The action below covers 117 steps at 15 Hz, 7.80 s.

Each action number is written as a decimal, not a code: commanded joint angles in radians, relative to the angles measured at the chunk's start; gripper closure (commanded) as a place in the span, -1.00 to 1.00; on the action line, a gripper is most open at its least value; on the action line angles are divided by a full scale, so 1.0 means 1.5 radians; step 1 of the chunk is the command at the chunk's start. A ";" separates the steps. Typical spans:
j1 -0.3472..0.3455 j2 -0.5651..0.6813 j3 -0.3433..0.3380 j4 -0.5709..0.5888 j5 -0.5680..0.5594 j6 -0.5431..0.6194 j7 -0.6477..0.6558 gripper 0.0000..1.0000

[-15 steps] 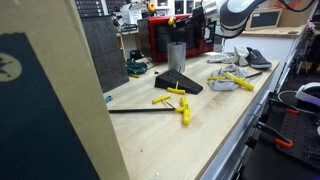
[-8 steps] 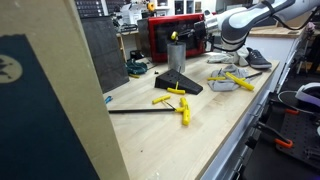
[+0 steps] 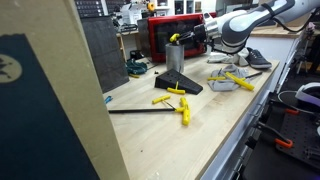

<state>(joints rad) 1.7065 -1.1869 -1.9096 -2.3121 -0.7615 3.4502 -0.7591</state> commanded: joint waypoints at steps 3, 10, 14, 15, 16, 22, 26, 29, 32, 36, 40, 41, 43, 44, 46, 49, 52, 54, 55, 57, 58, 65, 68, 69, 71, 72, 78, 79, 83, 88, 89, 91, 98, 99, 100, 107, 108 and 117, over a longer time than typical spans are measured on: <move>-0.015 0.048 0.020 -0.040 0.039 0.022 -0.060 -1.00; -0.060 0.080 0.051 -0.122 0.036 0.021 -0.057 -1.00; -0.060 0.113 0.061 -0.162 0.040 0.021 -0.044 -1.00; -0.048 0.132 0.059 -0.168 0.044 0.021 -0.037 -1.00; -0.041 0.145 0.061 -0.173 0.048 0.019 -0.033 -1.00; -0.022 0.234 0.081 -0.173 0.071 0.016 -0.005 -1.00; -0.034 0.284 0.100 -0.172 0.071 0.018 0.007 -1.00; -0.048 0.308 0.124 -0.166 0.069 0.018 0.010 -1.00; -0.073 0.317 0.173 -0.161 0.111 0.013 -0.027 -1.00; -0.091 0.338 0.232 -0.142 0.127 0.013 0.007 -1.00; -0.104 0.365 0.264 -0.131 0.143 0.013 0.010 -1.00; -0.110 0.372 0.274 -0.132 0.147 0.013 0.012 -1.00; -0.113 0.398 0.285 -0.141 0.151 0.013 0.017 -1.00; -0.115 0.418 0.291 -0.146 0.156 0.014 0.021 -1.00; -0.118 0.471 0.306 -0.158 0.164 0.016 0.028 -1.00; -0.125 0.569 0.342 -0.173 0.185 0.018 0.046 -1.00; -0.139 0.660 0.397 -0.173 0.220 0.018 0.061 -1.00; -0.160 0.698 0.441 -0.159 0.234 -0.007 0.062 -1.00; -0.172 0.714 0.463 -0.151 0.241 -0.021 0.060 -1.00; -0.189 0.732 0.487 -0.136 0.246 -0.051 0.052 -1.00; -0.199 0.743 0.499 -0.125 0.248 -0.067 0.049 -1.00; -0.233 0.669 0.522 -0.063 0.190 -0.270 0.028 -1.00; -0.248 0.612 0.538 -0.039 0.157 -0.391 0.015 -1.00; -0.257 0.592 0.549 -0.029 0.144 -0.435 0.008 -1.00; -0.337 0.575 0.636 -0.023 0.210 -0.505 -0.077 -1.00; -0.357 0.563 0.657 -0.017 0.228 -0.538 -0.101 -1.00; -0.549 0.548 0.832 0.021 0.425 -0.724 -0.317 -1.00; -0.582 0.555 0.859 0.031 0.449 -0.752 -0.340 -1.00; -0.720 0.598 0.961 0.070 0.524 -0.819 -0.408 -1.00; -0.883 0.661 1.093 0.114 0.587 -0.808 -0.423 -1.00; -0.910 0.674 1.116 0.123 0.586 -0.801 -0.412 -1.00; -0.954 0.689 1.154 0.128 0.594 -0.769 -0.383 -1.00; -1.001 0.687 1.204 0.116 0.590 -0.764 -0.358 -1.00; -1.003 0.695 1.214 0.117 0.581 -0.770 -0.348 -1.00; -1.009 0.697 1.225 0.114 0.581 -0.769 -0.346 -1.00; -1.054 0.716 1.271 0.104 0.538 -0.737 -0.193 -1.00; -1.061 0.715 1.270 0.102 0.535 -0.729 -0.161 -1.00; -1.097 0.797 1.272 0.123 0.522 -0.637 0.118 -1.00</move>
<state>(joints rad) 0.0748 -0.0539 -0.0210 -2.1568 0.0433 2.4499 -0.7120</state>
